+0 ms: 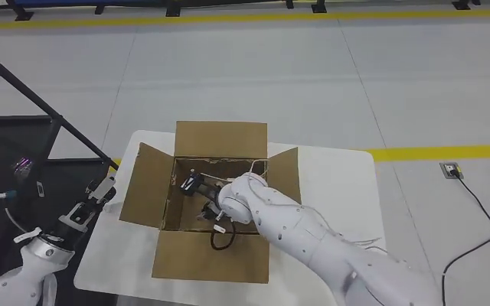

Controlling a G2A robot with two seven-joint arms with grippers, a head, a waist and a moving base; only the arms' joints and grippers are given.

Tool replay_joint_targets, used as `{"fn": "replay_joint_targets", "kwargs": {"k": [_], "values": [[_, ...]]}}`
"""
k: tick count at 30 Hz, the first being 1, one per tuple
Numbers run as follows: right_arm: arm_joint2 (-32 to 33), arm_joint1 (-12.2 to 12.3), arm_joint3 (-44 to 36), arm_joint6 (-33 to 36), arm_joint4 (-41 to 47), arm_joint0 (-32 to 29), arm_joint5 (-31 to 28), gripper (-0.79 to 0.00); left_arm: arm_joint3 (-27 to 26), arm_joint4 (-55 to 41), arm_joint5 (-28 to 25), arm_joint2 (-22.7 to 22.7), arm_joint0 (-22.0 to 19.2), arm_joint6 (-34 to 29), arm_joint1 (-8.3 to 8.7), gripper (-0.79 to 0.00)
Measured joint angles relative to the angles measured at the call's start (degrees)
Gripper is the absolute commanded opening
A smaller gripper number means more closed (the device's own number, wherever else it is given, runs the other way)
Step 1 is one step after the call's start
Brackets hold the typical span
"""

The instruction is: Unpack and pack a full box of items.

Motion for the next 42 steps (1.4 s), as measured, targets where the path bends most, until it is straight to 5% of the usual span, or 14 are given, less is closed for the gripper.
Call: {"fn": "replay_joint_targets", "kwargs": {"k": [1, 2, 13, 23, 33, 42], "values": [[0.07, -0.67, 1.24, 0.09, 0.19, 0.13, -0.28, -0.588, 0.00, 0.00, 0.00, 0.00, 0.00, 0.00, 0.00, 0.000], [0.11, -1.13, 2.15, 0.24, 0.28, 0.23, -0.45, -0.785, 0.00, 0.00, 0.00, 0.00, 0.00, 0.00, 0.00, 0.000], [1.04, -4.96, 9.16, 1.36, -0.53, 1.30, -0.65, -0.785, 0.00, 0.00, 0.00, 0.00, 0.00, 0.00, 0.00, 0.000], [4.63, -4.53, 5.57, 2.85, -1.49, 4.13, -0.20, -0.785, 0.00, 0.00, 0.00, 0.00, 0.00, 0.00, 0.00, 0.000], [14.02, 3.33, -16.99, 8.67, -11.28, 1.42, 10.54, -0.785, 0.00, 0.00, 0.00, 0.00, 0.00, 0.00, 0.00, 0.000], [33.83, 13.99, -50.96, 19.47, -31.00, -16.18, 15.42, -0.785, 0.00, 0.00, 0.00, 0.00, 0.00, 0.00, 0.00, 0.000]]}}
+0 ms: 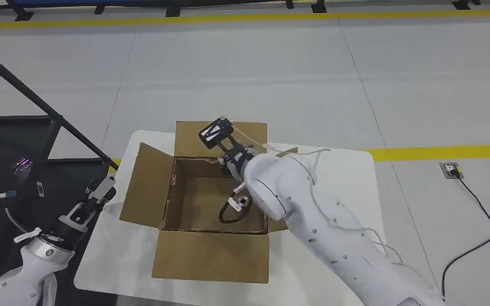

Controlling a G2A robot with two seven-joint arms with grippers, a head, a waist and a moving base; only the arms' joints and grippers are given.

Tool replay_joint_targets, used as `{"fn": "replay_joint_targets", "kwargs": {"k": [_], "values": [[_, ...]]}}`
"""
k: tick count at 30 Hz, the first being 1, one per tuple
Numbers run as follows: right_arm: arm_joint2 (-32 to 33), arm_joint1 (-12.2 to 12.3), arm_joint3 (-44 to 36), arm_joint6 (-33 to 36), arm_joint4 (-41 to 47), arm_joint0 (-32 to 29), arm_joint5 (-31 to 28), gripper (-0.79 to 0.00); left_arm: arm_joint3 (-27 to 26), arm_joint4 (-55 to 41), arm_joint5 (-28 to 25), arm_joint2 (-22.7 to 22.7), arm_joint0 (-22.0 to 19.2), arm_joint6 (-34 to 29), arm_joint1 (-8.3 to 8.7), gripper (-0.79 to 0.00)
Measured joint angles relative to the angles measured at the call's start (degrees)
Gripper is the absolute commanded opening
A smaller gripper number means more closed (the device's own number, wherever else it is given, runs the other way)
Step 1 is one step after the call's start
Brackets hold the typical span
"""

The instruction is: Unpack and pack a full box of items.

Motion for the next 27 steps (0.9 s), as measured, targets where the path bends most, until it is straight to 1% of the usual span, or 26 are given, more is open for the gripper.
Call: {"fn": "replay_joint_targets", "kwargs": {"k": [2, 4, 7, 10, 13, 16, 22, 27], "values": [[5.34, 1.65, -6.40, 1.86, -4.92, -4.48, -0.13, -0.785, 0.00, 0.00, 0.00, 0.00, 0.00, 0.00, 0.00, 0.000], [10.85, 2.88, -11.88, 2.72, -7.01, -8.65, -1.09, -0.785, 0.00, 0.00, 0.00, 0.00, 0.00, 0.00, 0.00, 0.000], [18.62, 4.21, -16.80, 3.61, -8.20, -13.32, -2.83, -0.785, 0.00, 0.00, 0.00, 0.00, 0.00, 0.00, 0.00, 0.000], [24.56, 5.01, -18.46, 4.58, -8.45, -16.37, -3.87, -0.785, 0.00, 0.00, 0.00, 0.00, 0.00, 0.00, 0.00, 0.000], [28.45, 5.61, -16.73, 6.68, -12.21, -17.66, -3.34, -0.785, 0.00, 0.00, 0.00, 0.00, 0.00, 0.00, 0.00, 0.000], [31.64, 6.03, -12.71, 7.61, -12.57, -17.70, -3.71, -0.785, 0.00, 0.00, 0.00, 0.00, 0.00, 0.00, 0.00, 0.000], [36.34, 6.65, -2.40, 6.11, -9.59, -17.19, -5.37, -0.785, 0.00, 0.00, 0.00, 0.00, 0.00, 0.00, 0.00, 0.000], [38.95, 7.15, 5.03, 3.97, -7.35, -16.81, -6.79, -0.785, 0.00, 0.00, 0.00, 0.00, 0.00, 0.00, 0.00, 0.000]]}}
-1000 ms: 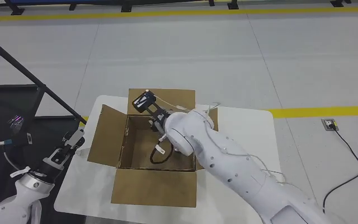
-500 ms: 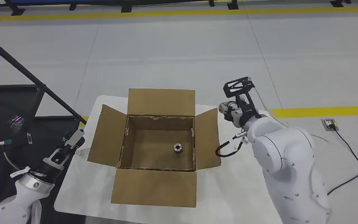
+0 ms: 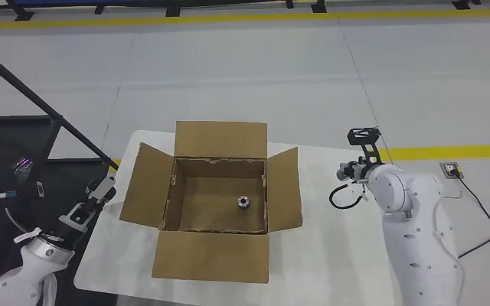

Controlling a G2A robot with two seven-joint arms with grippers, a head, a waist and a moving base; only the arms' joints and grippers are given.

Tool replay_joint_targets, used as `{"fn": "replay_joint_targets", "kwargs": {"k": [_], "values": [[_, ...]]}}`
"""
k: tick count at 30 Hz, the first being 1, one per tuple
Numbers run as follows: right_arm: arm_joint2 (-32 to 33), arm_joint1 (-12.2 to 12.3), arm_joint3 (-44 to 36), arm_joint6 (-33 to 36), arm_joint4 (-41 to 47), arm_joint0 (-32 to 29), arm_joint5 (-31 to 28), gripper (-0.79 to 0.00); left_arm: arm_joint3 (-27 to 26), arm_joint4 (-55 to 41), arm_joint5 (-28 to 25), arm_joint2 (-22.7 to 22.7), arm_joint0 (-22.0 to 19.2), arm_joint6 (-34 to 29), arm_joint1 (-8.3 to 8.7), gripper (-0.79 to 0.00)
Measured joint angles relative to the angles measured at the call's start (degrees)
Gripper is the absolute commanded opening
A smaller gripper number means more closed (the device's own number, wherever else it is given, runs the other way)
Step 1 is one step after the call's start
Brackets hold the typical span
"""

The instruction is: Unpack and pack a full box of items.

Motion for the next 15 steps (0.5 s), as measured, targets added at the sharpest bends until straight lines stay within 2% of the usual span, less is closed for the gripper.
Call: {"fn": "replay_joint_targets", "kwargs": {"k": [7, 15], "values": [[1.43, 0.69, 9.27, -2.41, -0.35, 0.83, -0.84, -0.785, 0.00, 0.00, 0.00, 0.00, 0.00, 0.00, 0.00, 0.000], [0.48, 0.94, 14.46, -5.61, 0.15, 1.27, -0.73, -0.770, 0.00, 0.00, 0.00, 0.00, 0.00, 0.00, 0.00, 0.000]]}}
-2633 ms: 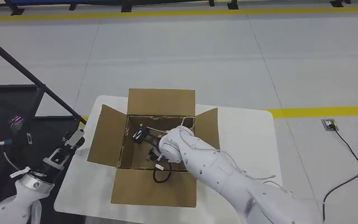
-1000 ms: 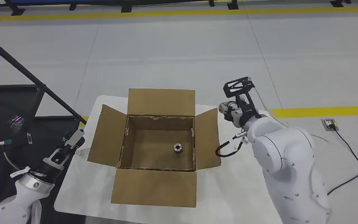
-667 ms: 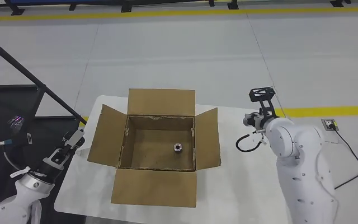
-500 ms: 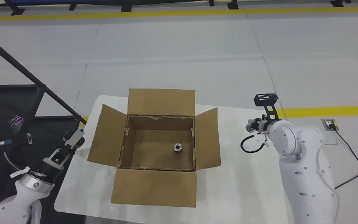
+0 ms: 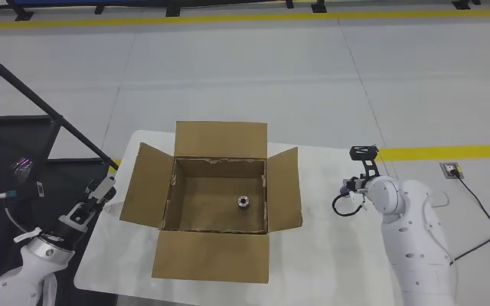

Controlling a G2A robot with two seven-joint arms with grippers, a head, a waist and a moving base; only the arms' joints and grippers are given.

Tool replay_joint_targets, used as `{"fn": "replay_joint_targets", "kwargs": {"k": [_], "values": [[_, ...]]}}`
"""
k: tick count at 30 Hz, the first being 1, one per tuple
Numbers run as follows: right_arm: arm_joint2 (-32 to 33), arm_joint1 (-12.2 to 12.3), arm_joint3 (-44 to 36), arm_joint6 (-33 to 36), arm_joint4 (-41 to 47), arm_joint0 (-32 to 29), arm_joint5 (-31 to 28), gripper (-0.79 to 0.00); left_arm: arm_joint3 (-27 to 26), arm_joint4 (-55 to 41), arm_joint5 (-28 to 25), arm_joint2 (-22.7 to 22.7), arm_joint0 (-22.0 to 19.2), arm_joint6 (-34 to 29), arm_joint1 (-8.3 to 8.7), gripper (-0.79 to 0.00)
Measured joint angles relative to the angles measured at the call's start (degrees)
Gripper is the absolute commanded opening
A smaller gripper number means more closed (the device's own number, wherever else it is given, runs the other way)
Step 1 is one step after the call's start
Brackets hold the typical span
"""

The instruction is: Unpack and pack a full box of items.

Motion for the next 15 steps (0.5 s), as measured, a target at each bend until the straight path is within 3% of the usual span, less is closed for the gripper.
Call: {"fn": "replay_joint_targets", "kwargs": {"k": [1, 3, 5, 9, 14, 15], "values": [[-0.12, 0.03, 0.57, -0.34, 0.12, 0.05, 0.06, -0.705, 0.00, 0.00, 0.00, 0.00, 0.00, 0.00, 0.00, 0.000], [-0.28, 0.08, 1.30, -0.67, 0.42, 0.19, 0.10, -0.674, 0.00, 0.00, 0.00, 0.00, 0.00, 0.00, 0.00, 0.000], [-0.48, 0.13, 2.01, -1.04, 0.76, 0.31, 0.14, -0.560, 0.00, 0.00, 0.00, 0.00, 0.00, 0.00, 0.00, 0.000], [-0.94, 0.20, 3.28, -1.49, 1.50, 0.56, 0.14, -0.517, 0.00, 0.00, 0.00, 0.00, 0.00, 0.00, 0.00, 0.000], [-1.41, 0.31, 4.17, -2.11, 2.48, 0.68, 0.32, -0.366, 0.00, 0.00, 0.00, 0.00, 0.00, 0.00, 0.00, 0.000], [-1.46, 0.33, 4.20, -2.23, 2.64, 0.62, 0.37, -0.296, 0.00, 0.00, 0.00, 0.00, 0.00, 0.00, 0.00, 0.000]]}}
